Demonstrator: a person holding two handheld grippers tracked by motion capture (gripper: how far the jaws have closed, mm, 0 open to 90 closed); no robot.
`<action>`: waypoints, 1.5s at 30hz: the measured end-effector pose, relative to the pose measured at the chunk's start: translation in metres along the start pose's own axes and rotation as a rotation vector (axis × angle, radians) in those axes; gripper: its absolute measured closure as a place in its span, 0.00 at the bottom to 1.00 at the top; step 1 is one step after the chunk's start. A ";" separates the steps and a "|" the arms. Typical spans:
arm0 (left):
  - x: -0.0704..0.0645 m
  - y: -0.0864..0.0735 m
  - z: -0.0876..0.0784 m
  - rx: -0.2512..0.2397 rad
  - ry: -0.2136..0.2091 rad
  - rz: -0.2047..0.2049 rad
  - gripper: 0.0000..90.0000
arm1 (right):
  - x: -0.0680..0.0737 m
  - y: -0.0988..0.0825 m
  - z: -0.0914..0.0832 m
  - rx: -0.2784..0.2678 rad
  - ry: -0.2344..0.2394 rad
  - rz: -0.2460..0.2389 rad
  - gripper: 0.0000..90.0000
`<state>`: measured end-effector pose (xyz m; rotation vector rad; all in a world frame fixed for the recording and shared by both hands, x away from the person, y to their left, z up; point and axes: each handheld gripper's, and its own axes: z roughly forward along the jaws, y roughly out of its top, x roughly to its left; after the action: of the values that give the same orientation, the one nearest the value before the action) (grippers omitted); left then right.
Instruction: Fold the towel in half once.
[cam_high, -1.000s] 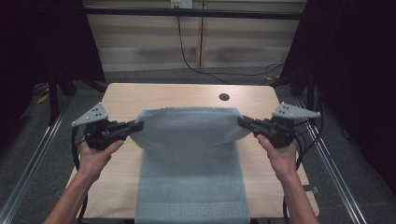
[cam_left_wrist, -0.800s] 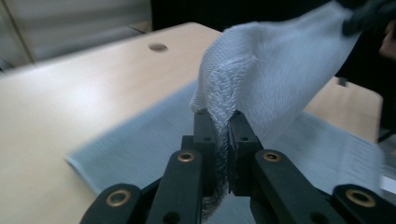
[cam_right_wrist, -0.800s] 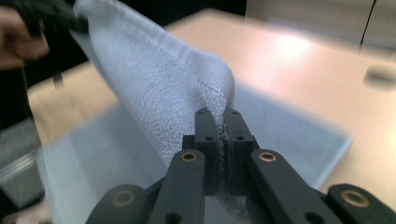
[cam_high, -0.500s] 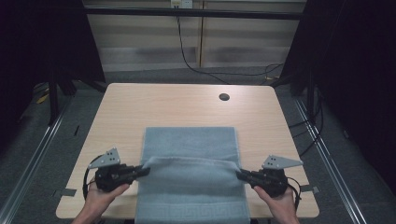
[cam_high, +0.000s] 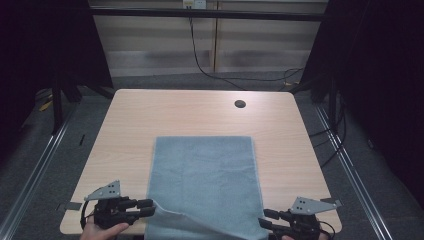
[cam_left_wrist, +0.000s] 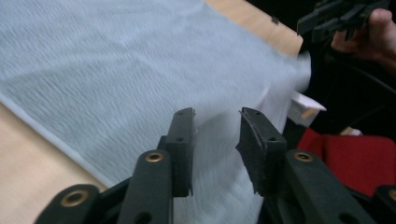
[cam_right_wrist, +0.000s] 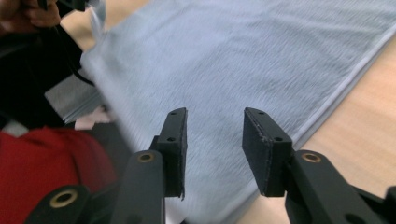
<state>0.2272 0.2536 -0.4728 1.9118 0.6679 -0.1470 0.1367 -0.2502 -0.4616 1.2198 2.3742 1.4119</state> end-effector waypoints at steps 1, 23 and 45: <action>0.003 0.003 0.001 -0.011 0.018 0.001 0.69 | -0.002 0.002 0.001 -0.002 -0.007 0.000 0.68; 0.099 0.056 0.068 0.087 0.249 -0.033 0.51 | -0.092 0.082 0.120 0.089 -0.068 0.001 0.57; 0.068 0.034 0.072 0.160 0.267 0.051 0.59 | -0.069 0.055 0.122 0.093 -0.140 -0.125 0.57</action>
<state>0.3156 0.2072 -0.5036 2.1223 0.8037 0.0927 0.2717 -0.2012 -0.5062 1.1284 2.3975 1.1525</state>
